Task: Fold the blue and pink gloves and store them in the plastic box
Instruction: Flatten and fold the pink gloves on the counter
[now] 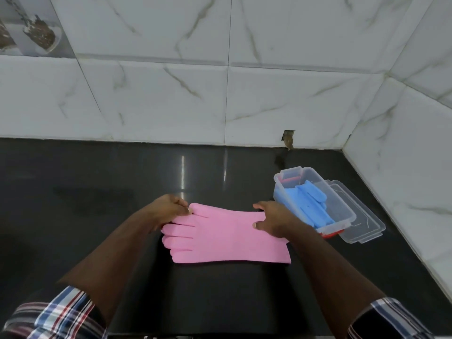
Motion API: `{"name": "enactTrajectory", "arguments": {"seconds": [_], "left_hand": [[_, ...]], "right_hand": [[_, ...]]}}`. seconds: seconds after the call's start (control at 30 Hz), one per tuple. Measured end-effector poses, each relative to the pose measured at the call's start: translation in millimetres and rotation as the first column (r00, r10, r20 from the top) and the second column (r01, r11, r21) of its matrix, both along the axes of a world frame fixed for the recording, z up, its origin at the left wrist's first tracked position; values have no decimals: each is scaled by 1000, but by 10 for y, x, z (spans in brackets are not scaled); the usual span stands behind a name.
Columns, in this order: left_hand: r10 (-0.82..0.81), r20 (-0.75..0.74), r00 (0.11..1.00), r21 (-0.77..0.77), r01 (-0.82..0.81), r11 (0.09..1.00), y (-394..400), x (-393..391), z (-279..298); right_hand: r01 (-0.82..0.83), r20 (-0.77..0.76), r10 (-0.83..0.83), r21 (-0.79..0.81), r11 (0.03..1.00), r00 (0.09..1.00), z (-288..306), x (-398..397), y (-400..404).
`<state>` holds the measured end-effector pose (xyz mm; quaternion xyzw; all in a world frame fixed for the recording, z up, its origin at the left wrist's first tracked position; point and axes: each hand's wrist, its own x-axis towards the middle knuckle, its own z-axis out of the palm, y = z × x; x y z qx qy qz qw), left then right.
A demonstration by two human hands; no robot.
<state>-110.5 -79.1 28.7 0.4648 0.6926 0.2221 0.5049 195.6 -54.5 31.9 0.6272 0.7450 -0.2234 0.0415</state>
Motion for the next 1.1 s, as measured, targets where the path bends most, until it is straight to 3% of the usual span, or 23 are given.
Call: {"name": "enactTrajectory", "arguments": {"seconds": [0.07,0.13,0.2,0.33,0.67,0.8,0.87,0.97,1.1], "left_hand": [[-26,-213,977,28,32,999,-1,19,-34],[-75,-438,896,28,97,995,4,21,-73],[-93,-536,839,21,124,992,-2,10,-106],[-91,-498,862,2,106,994,-11,-64,-173],[99,-459,883,263,29,965,172,-275,-107],[152,-474,867,336,18,942,265,-364,-157],[101,-468,878,312,57,948,287,-337,-196],[8,-507,862,248,137,959,241,-205,-202],[26,-585,811,205,116,972,240,-95,-270]], "right_hand": [[-17,36,18,-17,1000,999,-16,-3,21],[-40,89,39,5,999,995,-37,-12,37],[-35,119,30,35,999,992,-54,-28,60],[34,78,-35,11,999,996,-107,-64,113],[120,-50,-120,-11,993,991,-50,-196,214],[94,16,-99,195,976,995,-97,-310,170],[126,-3,-128,192,973,992,-90,-326,157],[164,41,-166,55,985,985,-117,-288,156],[217,112,-220,37,976,969,-128,-255,160]]}}
